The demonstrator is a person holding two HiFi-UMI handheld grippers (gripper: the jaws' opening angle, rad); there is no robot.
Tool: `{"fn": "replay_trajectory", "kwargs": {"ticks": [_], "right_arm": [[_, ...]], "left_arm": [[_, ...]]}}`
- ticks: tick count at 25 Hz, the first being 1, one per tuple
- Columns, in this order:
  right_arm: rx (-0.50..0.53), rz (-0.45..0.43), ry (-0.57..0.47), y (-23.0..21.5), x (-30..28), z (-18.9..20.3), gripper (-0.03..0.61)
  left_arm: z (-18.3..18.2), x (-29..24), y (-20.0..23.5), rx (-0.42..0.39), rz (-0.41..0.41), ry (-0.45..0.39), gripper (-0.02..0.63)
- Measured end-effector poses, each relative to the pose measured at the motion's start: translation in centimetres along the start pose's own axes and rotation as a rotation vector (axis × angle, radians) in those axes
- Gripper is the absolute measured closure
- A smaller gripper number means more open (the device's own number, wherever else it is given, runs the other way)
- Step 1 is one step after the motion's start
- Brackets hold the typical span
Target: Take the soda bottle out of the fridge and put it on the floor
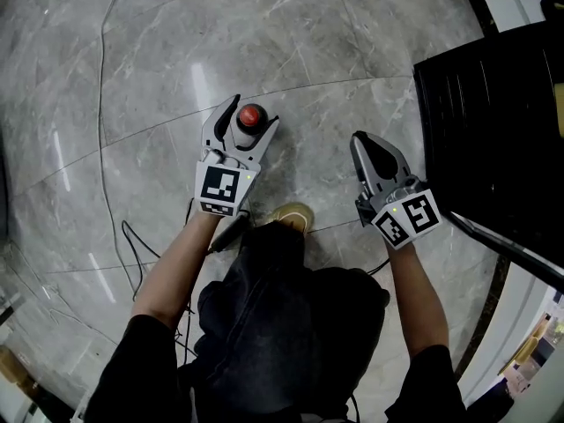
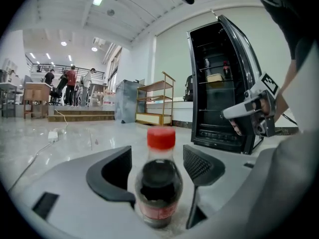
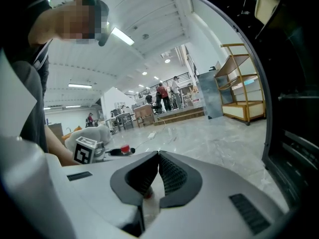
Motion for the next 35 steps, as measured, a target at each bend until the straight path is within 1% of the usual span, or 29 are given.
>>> {"fn": "replay_trajectory", "kwargs": {"ticks": [2,5,9,14,16,18,20,21,25,29,32,35], "right_arm": [[-0.006,0.014,0.004,0.4,0.6,-3.1,0.554],[-0.001,0.009,0.025,2.5,1.8,-8.6,0.553],[-0.011,0.016,0.038,6.1,4.3,-18.1,0.553],[-0.077,0.065,0.018,9.9,6.8,-30.2,0.554],[-0.087,0.076,0.012,11.5,8.1,-34.9,0.554],[-0.097,0.086,0.005,12.9,9.2,-39.1,0.554],[-0.112,0.103,-0.006,14.0,10.4,-42.9,0.553],[-0.116,0.111,-0.011,14.4,11.1,-44.6,0.554],[-0.134,0.157,-0.033,16.2,13.0,-50.5,0.553],[-0.154,0.196,-0.067,18.3,15.4,-55.1,0.553],[-0.148,0.23,-0.093,19.1,17.1,-57.7,0.553],[-0.149,0.243,-0.098,19.5,19.0,-59.4,0.553]], "left_arm": [[-3.3,0.7,0.1,-0.006,0.006,0.005,0.299],[-9.2,2.6,0.2,-0.011,0.01,0.025,0.299],[-19.2,5.8,-0.3,-0.004,0.022,0.057,0.299],[-32.6,9.9,-0.4,0.032,0.02,0.078,0.299],[-37.7,11.6,-0.8,0.033,0.035,0.082,0.299],[-42.4,13.2,-1.0,0.016,0.053,0.085,0.299],[-46.7,14.4,-1.2,0.005,0.074,0.085,0.299],[-48.6,14.9,-1.3,0.012,0.088,0.083,0.299],[-55.1,16.3,-1.4,0.025,0.154,0.058,0.299],[-60.7,17.8,-1.9,0.023,0.195,0.037,0.302],[-64.4,17.8,-2.5,0.009,0.233,0.009,0.356],[-66.7,18.0,-3.7,0.028,0.244,0.017,0.421]]}}
Point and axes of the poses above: the fingertips, and each gripper's own axes: x backward along the fingers, y to its left, z out of its underside, the point moved 9 cm from there along x, backward along the fingers, and after that the axes turned 1 degree about -y, right-handed, at the moved point
